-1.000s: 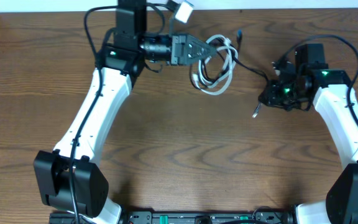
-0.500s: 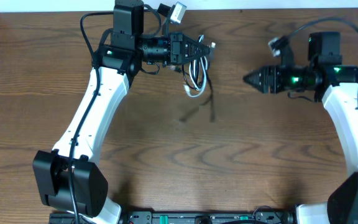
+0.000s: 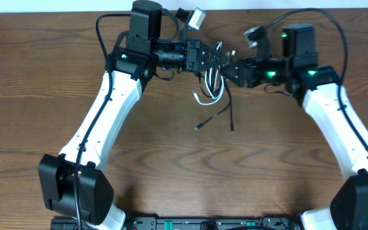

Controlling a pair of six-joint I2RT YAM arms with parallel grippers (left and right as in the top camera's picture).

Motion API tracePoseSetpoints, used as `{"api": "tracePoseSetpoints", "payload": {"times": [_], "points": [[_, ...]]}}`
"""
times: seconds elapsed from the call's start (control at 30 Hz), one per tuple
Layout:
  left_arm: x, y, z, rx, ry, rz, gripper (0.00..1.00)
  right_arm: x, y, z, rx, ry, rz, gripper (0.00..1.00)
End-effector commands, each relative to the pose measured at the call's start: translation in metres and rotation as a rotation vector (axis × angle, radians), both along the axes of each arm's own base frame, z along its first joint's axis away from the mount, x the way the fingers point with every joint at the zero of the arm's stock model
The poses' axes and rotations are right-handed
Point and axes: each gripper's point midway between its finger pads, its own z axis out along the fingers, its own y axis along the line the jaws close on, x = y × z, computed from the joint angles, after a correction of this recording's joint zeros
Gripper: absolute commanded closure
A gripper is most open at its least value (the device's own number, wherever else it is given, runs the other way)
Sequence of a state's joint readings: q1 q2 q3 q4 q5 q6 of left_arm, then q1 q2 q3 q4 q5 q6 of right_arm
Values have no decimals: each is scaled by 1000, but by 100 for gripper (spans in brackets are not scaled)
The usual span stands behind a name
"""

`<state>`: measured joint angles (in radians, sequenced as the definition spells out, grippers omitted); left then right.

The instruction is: Untangle cables

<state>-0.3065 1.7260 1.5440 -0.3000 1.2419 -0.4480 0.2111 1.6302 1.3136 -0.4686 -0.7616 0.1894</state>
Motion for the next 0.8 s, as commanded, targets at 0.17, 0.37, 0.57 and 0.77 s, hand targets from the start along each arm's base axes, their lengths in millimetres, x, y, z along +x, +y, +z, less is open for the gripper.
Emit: {"api": "tracePoseSetpoints", "payload": {"times": [0.17, 0.37, 0.57, 0.77], "points": [[-3, 3, 13, -13, -37, -2, 93, 25, -51, -84, -296, 292, -513, 54], [4, 16, 15, -26, -38, 16, 93, 15, -82, -121, -382, 421, -559, 54], [20, 39, 17, -28, -43, 77, 93, 4, -108, -134, -450, 467, -539, 54], [32, 58, 17, -29, -50, 125, 93, -13, -143, -143, -574, 527, -591, 53]]}}
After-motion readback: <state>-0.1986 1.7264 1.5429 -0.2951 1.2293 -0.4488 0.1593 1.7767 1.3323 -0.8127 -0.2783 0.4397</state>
